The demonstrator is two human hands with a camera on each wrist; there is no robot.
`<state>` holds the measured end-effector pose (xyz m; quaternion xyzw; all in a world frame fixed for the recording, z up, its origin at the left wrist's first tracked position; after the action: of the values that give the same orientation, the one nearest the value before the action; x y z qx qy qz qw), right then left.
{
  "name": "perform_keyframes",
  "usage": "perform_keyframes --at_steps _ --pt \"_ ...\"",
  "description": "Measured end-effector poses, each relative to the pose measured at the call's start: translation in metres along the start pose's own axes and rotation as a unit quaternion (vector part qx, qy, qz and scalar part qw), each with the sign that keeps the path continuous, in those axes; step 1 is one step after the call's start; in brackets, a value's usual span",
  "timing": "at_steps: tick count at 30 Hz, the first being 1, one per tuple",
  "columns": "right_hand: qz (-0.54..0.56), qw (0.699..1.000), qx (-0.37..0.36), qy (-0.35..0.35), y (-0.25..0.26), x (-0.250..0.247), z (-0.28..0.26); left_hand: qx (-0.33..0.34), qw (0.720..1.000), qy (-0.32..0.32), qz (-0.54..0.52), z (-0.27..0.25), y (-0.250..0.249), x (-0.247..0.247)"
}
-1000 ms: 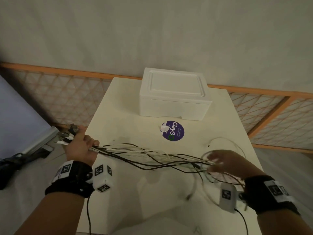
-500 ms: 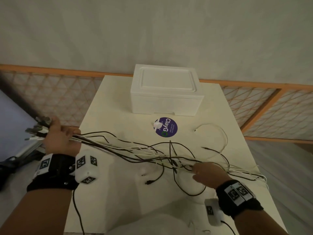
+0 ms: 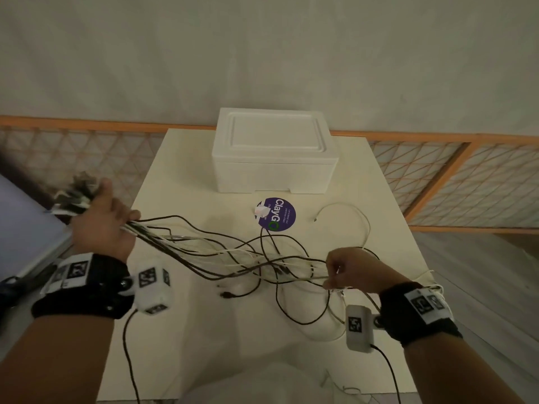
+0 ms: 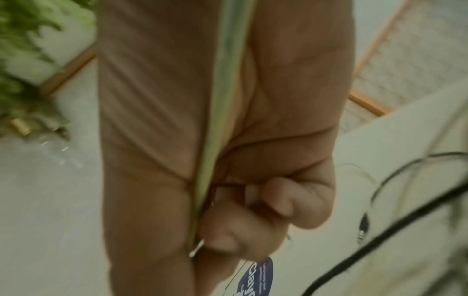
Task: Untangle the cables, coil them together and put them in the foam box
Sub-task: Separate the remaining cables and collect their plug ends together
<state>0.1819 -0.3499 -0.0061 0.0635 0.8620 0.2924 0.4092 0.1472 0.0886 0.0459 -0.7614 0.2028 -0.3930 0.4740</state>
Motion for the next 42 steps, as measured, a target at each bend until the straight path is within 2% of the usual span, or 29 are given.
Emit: perform_keyframes --at_steps 2,3,4,7,9,11,12,13,14,16,19,21,23,25,28,30,31,33,34,35,38,40,42 --pt "-0.085 0.996 0.002 -0.011 0.015 0.001 0.009 0.001 0.998 0.059 0.003 -0.016 0.009 0.027" --pt "-0.093 0.995 0.001 -0.019 0.022 0.002 0.013 -0.009 0.996 0.094 -0.005 -0.027 0.016 0.04" --pt "-0.077 0.996 -0.003 -0.033 0.028 0.003 0.017 -0.015 0.991 0.132 0.01 -0.036 0.025 0.053" --pt "0.017 0.995 -0.029 -0.097 0.052 0.002 0.023 -0.004 0.959 0.24 0.15 -0.075 0.052 0.086" --pt "0.092 0.984 -0.073 -0.13 0.076 0.001 0.023 -0.009 0.912 0.332 0.241 -0.1 0.076 0.106" --pt "0.184 0.966 -0.11 -0.144 0.096 0.0 0.022 -0.043 0.843 0.432 0.316 -0.119 0.101 0.124" --pt "0.206 0.96 -0.116 -0.151 0.103 -0.001 0.022 -0.063 0.812 0.463 0.349 -0.124 0.112 0.129" --pt "0.207 0.959 -0.114 -0.155 0.108 -0.003 0.021 -0.075 0.798 0.469 0.371 -0.123 0.121 0.13" --pt "0.2 0.962 -0.105 -0.153 0.11 -0.006 0.021 -0.081 0.803 0.453 0.379 -0.119 0.124 0.13" --pt "0.185 0.974 -0.071 -0.108 0.107 -0.005 0.02 -0.066 0.843 0.384 0.372 -0.104 0.12 0.127" --pt "0.079 0.995 0.019 0.057 0.078 0.016 0.017 -0.048 0.918 0.296 0.258 -0.074 0.11 0.113" --pt "-0.042 0.983 0.098 0.149 0.039 0.037 0.009 -0.036 0.962 0.227 0.149 -0.052 0.095 0.099" --pt "-0.169 0.959 0.161 0.161 -0.003 0.047 0.001 -0.026 0.982 0.173 0.065 -0.032 0.077 0.084" --pt "-0.191 0.95 0.214 0.128 -0.043 0.047 -0.005 -0.015 0.991 0.127 0.027 -0.014 0.06 0.067" --pt "-0.097 0.954 0.278 0.051 -0.083 0.03 -0.018 -0.013 0.997 0.078 0.012 0.007 0.049 0.044" --pt "-0.05 0.959 0.277 -0.017 -0.106 0.012 -0.022 -0.01 0.998 0.06 0.009 0.016 0.045 0.033" --pt "0.008 0.957 0.287 -0.054 -0.116 0.003 -0.028 -0.008 0.998 0.057 0.006 0.02 0.043 0.029" --pt "0.116 0.938 0.299 -0.131 -0.137 -0.012 -0.043 -0.016 0.998 0.063 0.005 0.024 0.04 0.025" --pt "0.127 0.93 0.314 -0.143 -0.143 -0.018 -0.048 -0.024 0.997 0.069 0.01 0.025 0.039 0.024" --pt "0.135 0.923 0.326 -0.151 -0.145 -0.023 -0.051 -0.031 0.997 0.072 0.015 0.026 0.038 0.023" --pt "0.009 0.937 0.337 -0.089 -0.139 -0.028 -0.048 -0.035 0.997 0.065 0.028 0.026 0.038 0.02" --pt "-0.034 0.937 0.341 -0.071 -0.126 -0.027 -0.041 -0.043 0.997 0.056 0.018 0.022 0.041 0.018" --pt "-0.089 0.948 0.302 -0.055 -0.092 -0.025 -0.028 -0.047 0.997 0.062 0.003 0.015 0.044 0.021"
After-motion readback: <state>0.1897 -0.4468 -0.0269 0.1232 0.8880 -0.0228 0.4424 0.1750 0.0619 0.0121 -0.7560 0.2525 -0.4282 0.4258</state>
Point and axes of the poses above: each hand's wrist, its own z-axis towards the middle knuckle, its own x-axis out of the palm, y = z × x, the point moved 6 cm from there along z, towards the middle knuckle, and after that the axes turned 8 degrees about y, right-handed, at the moved point
